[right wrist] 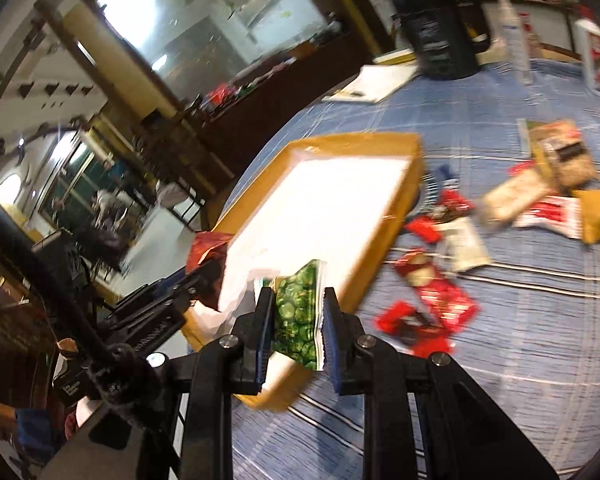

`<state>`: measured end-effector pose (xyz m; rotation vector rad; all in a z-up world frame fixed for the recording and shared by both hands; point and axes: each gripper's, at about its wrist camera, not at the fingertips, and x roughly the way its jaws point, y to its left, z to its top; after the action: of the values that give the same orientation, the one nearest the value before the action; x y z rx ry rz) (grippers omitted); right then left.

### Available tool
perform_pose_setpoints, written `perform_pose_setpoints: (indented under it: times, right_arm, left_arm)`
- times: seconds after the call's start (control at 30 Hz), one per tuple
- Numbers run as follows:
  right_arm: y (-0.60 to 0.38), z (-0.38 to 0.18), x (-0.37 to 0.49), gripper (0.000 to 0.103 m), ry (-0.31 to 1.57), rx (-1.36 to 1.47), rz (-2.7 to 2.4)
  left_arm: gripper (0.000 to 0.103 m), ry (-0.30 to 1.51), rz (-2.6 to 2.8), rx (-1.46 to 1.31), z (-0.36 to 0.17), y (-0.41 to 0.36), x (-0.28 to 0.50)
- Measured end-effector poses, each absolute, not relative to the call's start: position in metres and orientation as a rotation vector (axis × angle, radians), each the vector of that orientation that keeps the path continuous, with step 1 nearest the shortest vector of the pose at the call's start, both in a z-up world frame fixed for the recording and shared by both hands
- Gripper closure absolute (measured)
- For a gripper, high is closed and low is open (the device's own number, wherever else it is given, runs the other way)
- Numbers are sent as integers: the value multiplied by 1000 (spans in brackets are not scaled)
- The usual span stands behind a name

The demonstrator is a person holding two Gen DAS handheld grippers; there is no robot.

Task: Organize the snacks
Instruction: 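Carry both bags to the white tray and release them inside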

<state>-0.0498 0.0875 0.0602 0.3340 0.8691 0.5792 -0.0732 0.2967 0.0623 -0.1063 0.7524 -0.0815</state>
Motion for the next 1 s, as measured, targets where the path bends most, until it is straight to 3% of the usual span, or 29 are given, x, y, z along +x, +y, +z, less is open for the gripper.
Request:
perform_pose_setpoints:
  times: [0.07, 0.37, 0.43, 0.53, 0.8, 1.0]
  right_arm:
    - [107, 54, -43, 95, 886, 308, 593]
    - [139, 39, -27, 91, 904, 294, 590]
    - [128, 48, -32, 91, 862, 301, 572]
    - [100, 55, -41, 90, 801, 316, 515]
    - [36, 34, -32, 88, 807, 401, 337]
    - [48, 15, -6, 88, 890, 373, 312]
  left_arm:
    - [75, 771, -74, -126, 54, 307, -65]
    - [70, 782, -86, -230, 47, 336, -66]
    - [55, 768, -89, -258, 52, 339, -71]
    - [42, 721, -101, -302, 61, 341, -87]
    - [39, 664, -193, -317, 74, 315, -112]
    - [38, 663, -203, -298, 78, 302, -115]
